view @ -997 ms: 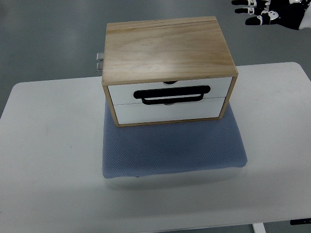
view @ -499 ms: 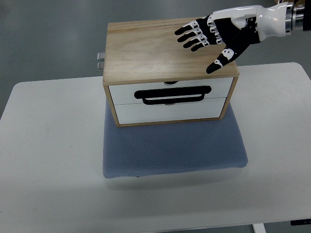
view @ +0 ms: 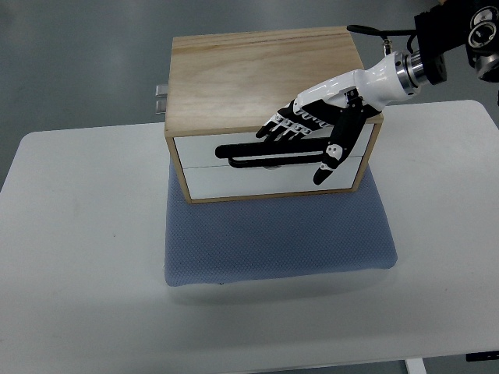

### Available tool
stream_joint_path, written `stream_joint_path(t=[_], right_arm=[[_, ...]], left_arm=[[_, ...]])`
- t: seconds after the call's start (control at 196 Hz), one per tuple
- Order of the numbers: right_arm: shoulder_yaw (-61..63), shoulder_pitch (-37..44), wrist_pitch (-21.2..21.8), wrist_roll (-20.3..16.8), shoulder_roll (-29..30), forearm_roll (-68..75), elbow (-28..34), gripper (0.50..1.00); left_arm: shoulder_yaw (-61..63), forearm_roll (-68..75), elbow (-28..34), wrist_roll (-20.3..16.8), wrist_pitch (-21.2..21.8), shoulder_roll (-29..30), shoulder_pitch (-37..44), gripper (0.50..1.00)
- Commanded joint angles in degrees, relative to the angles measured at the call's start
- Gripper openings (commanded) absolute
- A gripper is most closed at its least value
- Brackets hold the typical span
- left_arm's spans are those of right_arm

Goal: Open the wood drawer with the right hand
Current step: 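Hook the right hand's fingers around the upper drawer's black handle, then pull the upper white drawer toward the robot with the right hand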

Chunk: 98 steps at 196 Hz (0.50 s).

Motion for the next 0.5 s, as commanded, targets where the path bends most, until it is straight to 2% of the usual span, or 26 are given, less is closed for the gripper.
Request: stream_joint_path(t=[0.0, 0.28, 0.494], right_arm=[[-0.36, -0.36, -0.38, -0.51, 1.33, -0.49, -0.06, 0.954], [-0.54, -1.68, -4.59, -0.77, 3.18, -0.49, -0.5, 0.954], [-1.24, -1.77, -6.0, -0.77, 3.97, -0.49, -0.59, 0.954]], left_arm=[[0.0, 0.0, 0.0, -0.01, 0.0, 0.0, 0.0, 1.0], [0.0, 0.0, 0.0, 0.08, 0.0, 0.0, 0.0, 1.0], [0.0, 0.0, 0.0, -0.01, 0.0, 0.0, 0.0, 1.0]])
